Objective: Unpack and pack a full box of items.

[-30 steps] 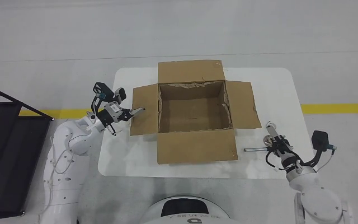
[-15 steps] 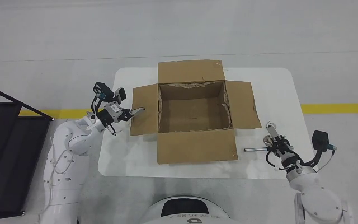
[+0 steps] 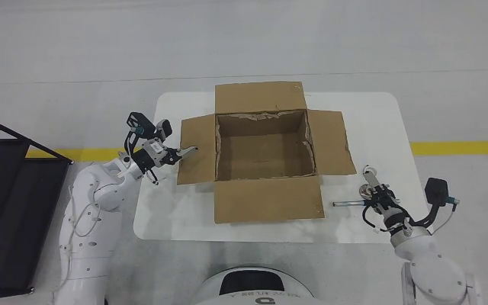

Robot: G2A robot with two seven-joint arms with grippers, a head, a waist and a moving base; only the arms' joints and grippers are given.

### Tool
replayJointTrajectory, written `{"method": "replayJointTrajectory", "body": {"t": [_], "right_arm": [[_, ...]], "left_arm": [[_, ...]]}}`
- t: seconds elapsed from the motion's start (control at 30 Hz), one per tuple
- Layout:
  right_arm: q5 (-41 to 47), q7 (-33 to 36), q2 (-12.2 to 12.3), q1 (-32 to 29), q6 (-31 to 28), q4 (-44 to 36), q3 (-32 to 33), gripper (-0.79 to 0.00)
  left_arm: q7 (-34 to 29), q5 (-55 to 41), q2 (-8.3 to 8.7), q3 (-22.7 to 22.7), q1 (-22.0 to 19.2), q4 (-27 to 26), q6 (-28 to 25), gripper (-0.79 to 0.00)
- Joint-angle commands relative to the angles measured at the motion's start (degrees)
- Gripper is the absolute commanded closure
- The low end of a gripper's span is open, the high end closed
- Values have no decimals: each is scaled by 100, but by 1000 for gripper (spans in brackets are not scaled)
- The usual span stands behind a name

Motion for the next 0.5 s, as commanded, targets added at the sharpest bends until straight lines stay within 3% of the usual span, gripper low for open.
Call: {"method": "replayJointTrajectory", "body": {"t": [0.0, 0.47], "right_arm": [[0, 0, 0, 0, 0, 0, 0, -785], [-42, -60, 1, 28, 41, 34, 4, -785]], "left_arm": [[0, 0, 0, 0, 0, 0, 0, -785], [0, 0, 0, 0, 0, 0, 0, -785]]}}
